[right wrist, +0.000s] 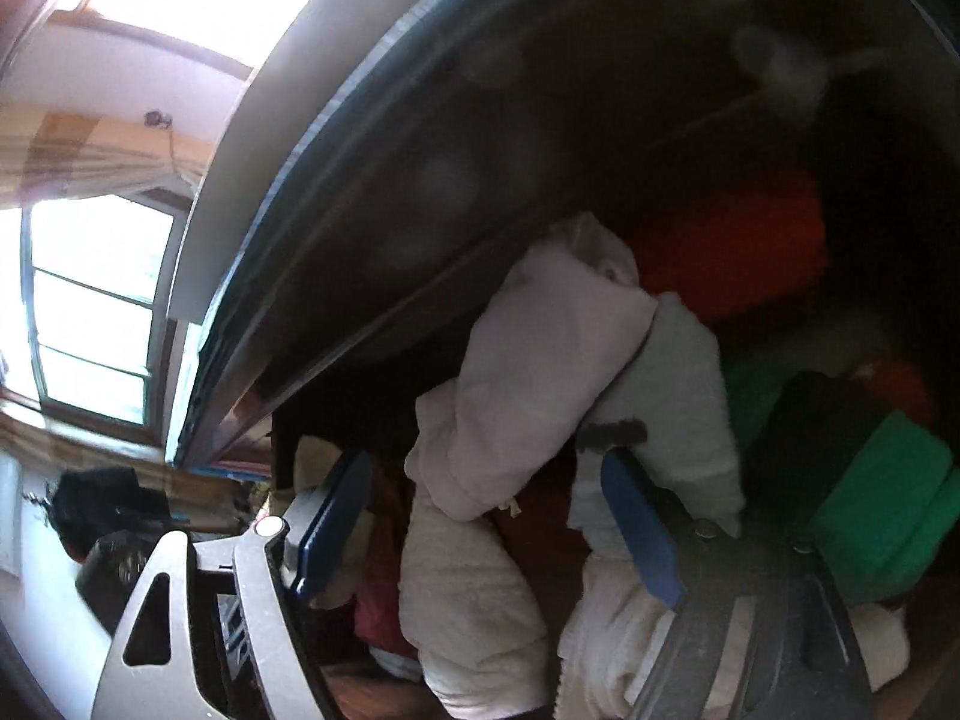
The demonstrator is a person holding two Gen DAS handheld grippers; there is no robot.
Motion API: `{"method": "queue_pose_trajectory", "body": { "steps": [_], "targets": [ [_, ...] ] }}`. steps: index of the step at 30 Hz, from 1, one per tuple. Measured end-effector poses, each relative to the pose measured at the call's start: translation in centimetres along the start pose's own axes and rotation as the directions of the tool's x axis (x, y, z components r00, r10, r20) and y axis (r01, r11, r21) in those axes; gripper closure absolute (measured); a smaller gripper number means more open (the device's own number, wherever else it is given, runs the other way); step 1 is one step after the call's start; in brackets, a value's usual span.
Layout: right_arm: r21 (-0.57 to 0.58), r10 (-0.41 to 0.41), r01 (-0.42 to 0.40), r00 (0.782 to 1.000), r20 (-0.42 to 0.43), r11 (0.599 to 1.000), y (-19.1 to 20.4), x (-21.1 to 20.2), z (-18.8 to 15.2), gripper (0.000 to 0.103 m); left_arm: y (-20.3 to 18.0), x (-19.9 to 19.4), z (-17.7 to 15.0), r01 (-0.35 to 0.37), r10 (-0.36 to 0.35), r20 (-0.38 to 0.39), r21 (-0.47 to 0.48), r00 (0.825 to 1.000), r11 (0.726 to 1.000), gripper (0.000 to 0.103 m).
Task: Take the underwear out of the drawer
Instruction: 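Grasp the grey knit sock with the left tool while the right tool grasps the pale pink garment, then lift both held items out of the drawer and carry them over the tray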
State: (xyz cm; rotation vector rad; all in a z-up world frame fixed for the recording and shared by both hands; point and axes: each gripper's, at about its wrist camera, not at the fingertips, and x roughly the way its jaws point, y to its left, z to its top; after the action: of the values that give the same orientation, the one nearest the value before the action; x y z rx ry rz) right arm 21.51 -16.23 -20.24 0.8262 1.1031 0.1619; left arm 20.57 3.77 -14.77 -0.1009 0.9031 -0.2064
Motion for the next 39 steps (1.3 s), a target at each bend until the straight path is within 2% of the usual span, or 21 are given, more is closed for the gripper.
{"method": "queue_pose_trajectory", "body": {
  "steps": [4,13,14,15,16,17,18,20,25,29,35,39],
  "targets": [
    [0.041,0.016,-0.016,1.000,-0.007,0.999,0.1,1.0,0.0,0.030,-0.1,-0.2,-0.3,0.007,-0.007,0.014,-0.001,1.000,1.000,0.069],
    [0.092,-0.078,0.074,0.996,0.043,0.993,1.0,3.5,-0.4,0.030,1.6,-1.0,-0.4,0.021,-0.021,0.012,0.005,1.000,1.000,0.069],
    [0.099,-0.087,0.082,0.995,0.052,0.992,1.0,3.8,-0.6,0.034,1.5,-0.8,-0.2,0.019,-0.020,0.013,0.003,1.000,1.000,0.069],
    [0.102,-0.092,0.086,0.994,0.055,0.991,1.0,4.1,-0.7,0.047,1.6,-0.8,-0.2,0.016,-0.016,0.014,0.003,1.000,1.000,0.069],
    [0.101,-0.094,0.088,0.994,0.054,0.991,0.8,4.4,-0.7,0.054,1.5,-0.6,0.0,0.014,-0.014,0.012,0.003,1.000,1.000,0.069],
    [0.100,-0.087,0.082,0.995,0.045,0.992,0.7,4.6,-0.8,0.071,1.2,-0.6,0.1,0.016,-0.016,0.012,0.001,1.000,1.000,0.069],
    [0.115,-0.052,0.048,0.998,0.033,0.992,0.3,4.7,-0.9,0.077,1.2,-0.6,0.1,0.012,-0.012,0.014,0.001,1.000,1.000,0.069],
    [0.112,-0.032,0.028,0.999,0.034,0.993,0.2,4.5,-1.0,0.082,0.9,-0.5,0.1,0.004,-0.004,0.018,0.007,1.000,1.000,0.069],
    [0.049,-0.024,0.022,0.999,0.046,0.999,1.0,3.3,-1.9,0.083,0.1,-0.5,-0.2,-0.028,0.028,0.021,0.018,0.999,0.999,0.069],
    [-0.075,-0.021,0.025,0.998,0.057,0.997,2.5,1.9,-2.7,0.083,-0.8,-0.6,-0.4,-0.087,0.086,0.026,0.043,0.996,0.995,0.069],
    [-0.295,-0.026,0.057,0.994,0.107,0.954,5.3,-1.8,-5.3,0.083,-2.0,-0.9,-0.9,-0.153,0.151,0.032,0.073,0.988,0.986,0.069],
    [-0.366,-0.028,0.085,0.987,0.159,0.927,6.0,-3.9,-7.0,0.084,-3.0,-2.0,-1.3,-0.159,0.155,0.047,0.087,0.987,0.983,0.069]
  ]
}}
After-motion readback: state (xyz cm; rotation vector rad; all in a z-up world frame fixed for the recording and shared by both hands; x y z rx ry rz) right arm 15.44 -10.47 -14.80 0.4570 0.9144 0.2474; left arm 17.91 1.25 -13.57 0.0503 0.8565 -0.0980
